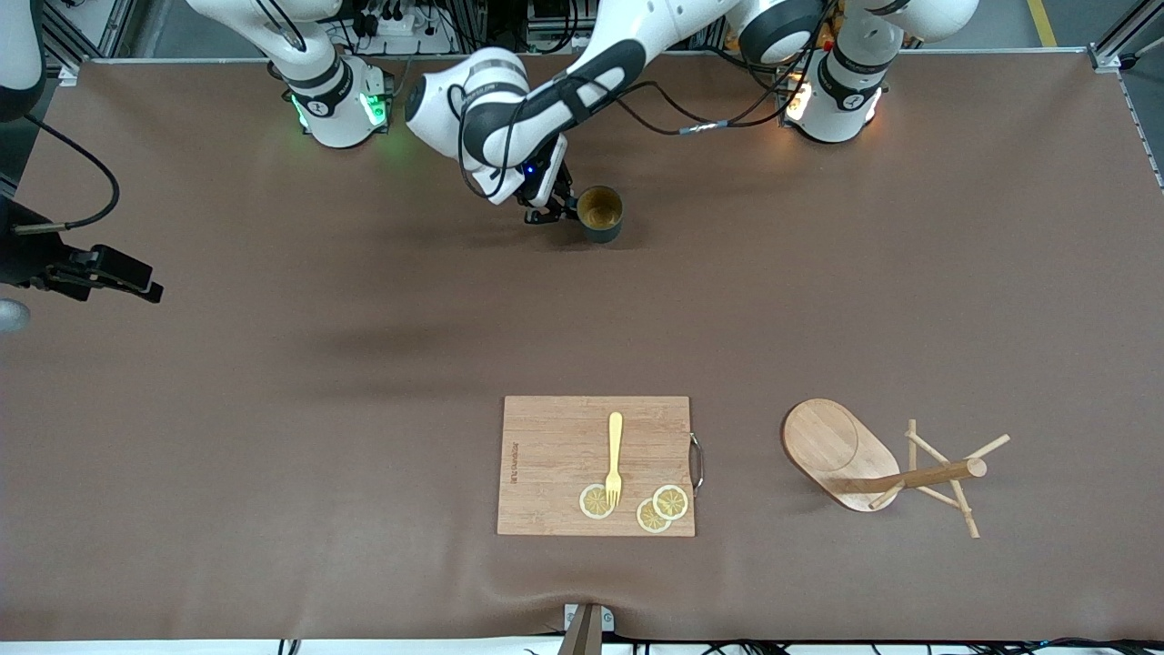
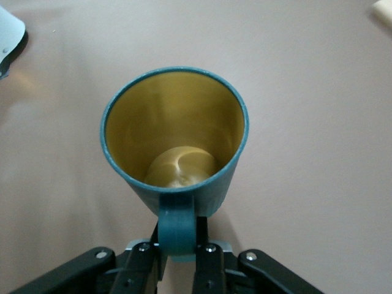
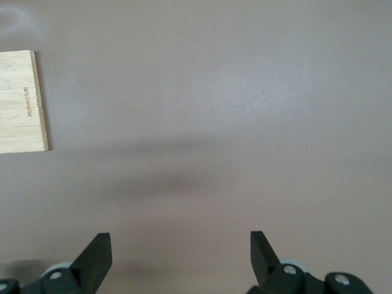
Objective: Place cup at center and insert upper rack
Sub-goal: 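Lift the mug by the handle with the left gripper toward the stand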
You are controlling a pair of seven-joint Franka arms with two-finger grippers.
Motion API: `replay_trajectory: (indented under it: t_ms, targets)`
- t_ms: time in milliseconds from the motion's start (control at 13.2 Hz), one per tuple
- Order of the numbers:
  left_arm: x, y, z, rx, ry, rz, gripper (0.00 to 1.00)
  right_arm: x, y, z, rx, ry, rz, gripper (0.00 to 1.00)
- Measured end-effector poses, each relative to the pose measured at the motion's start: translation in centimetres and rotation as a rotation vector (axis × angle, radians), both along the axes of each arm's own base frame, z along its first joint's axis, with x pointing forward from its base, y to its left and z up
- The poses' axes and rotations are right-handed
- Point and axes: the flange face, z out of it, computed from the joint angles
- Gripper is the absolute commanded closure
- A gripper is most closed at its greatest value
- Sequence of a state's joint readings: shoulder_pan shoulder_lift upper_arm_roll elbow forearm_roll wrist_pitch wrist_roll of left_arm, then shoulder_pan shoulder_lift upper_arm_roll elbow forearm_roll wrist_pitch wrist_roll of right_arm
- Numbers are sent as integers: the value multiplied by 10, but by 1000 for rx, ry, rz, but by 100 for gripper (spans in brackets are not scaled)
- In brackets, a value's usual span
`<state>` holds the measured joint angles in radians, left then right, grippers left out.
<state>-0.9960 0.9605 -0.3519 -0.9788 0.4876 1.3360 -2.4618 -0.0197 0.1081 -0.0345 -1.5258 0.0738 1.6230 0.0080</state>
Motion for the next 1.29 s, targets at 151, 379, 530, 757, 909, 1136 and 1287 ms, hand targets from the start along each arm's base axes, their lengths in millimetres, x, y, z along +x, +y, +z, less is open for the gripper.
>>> replay_trajectory:
  t_ms: [151,379,530,757,909,1136,1287]
  targets:
    - [35,12,56,-71,3,-21,100,0,0,0,0,0,0,0]
    - [82,37,128,-178,5,-89,100,0,0,0,0,0,0,0]
    - [114,60,164,-233,36,-146,100,0,1,0,0,0,1,0]
    - [186,117,205,-364,79,-190,100,0,2,0,0,0,3,0]
    - [241,171,222,-450,115,-209,100,0,2,0,0,0,4,0]
    - [304,253,232,-574,171,-235,100,0,3,0,0,0,5,0]
    - [333,300,235,-649,203,-276,100,0,3,0,0,0,6,0]
